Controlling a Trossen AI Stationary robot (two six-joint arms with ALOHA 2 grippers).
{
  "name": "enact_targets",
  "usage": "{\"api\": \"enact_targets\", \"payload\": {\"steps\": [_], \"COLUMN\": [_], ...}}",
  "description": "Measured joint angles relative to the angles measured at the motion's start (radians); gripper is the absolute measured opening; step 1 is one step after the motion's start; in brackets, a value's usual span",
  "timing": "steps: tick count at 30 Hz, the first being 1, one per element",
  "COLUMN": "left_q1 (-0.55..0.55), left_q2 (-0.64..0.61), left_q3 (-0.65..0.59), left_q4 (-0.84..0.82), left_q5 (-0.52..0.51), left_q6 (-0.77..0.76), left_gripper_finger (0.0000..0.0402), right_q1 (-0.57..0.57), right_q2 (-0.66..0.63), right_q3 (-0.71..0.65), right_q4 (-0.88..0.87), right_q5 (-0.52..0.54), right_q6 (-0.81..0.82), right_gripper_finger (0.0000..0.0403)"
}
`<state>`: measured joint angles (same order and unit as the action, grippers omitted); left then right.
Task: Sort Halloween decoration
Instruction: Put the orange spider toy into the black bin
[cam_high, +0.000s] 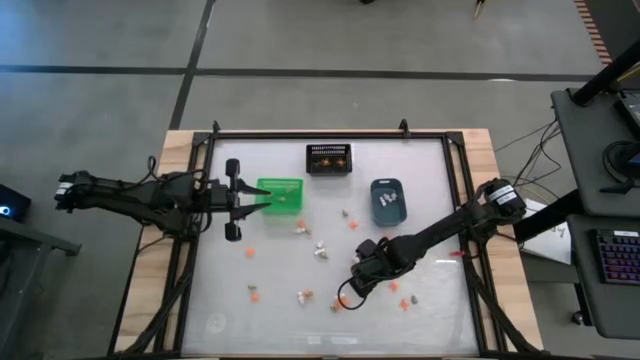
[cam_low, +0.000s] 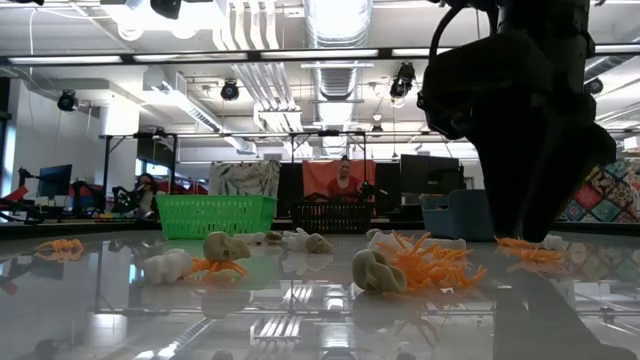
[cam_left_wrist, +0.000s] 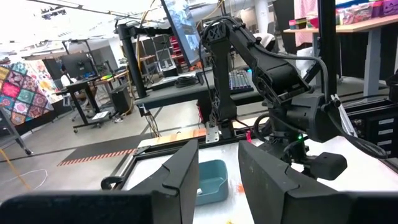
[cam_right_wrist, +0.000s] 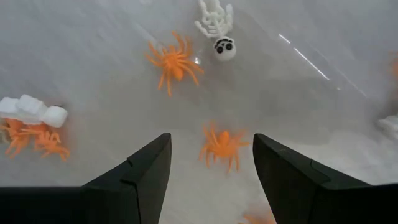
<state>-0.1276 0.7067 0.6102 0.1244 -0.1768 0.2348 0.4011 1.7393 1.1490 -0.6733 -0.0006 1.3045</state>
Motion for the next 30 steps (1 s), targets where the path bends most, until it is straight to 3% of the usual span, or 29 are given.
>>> {"api": "enact_targets", "payload": {"steps": [16,30], "left_q1": [0.000,0.000], "left_q2": [0.000,0.005], "left_q3": [0.000,0.000], "left_q4": [0.004,0.009], "left_q5": [0.000,0.000], "left_q6": [-0.007,-0.031], "left_gripper_finger": [0.0098,0.0098], "right_q1": [0.007,0.006], "right_q2": [-0.001,-0.001], "right_q3": [-0.068,-0.070], "right_q4": [0.036,0.053], "right_q5": [-0.014,0.007], "right_q6": [0.023,-0.066], "right_gripper_finger": [0.0214,0.0133]}}
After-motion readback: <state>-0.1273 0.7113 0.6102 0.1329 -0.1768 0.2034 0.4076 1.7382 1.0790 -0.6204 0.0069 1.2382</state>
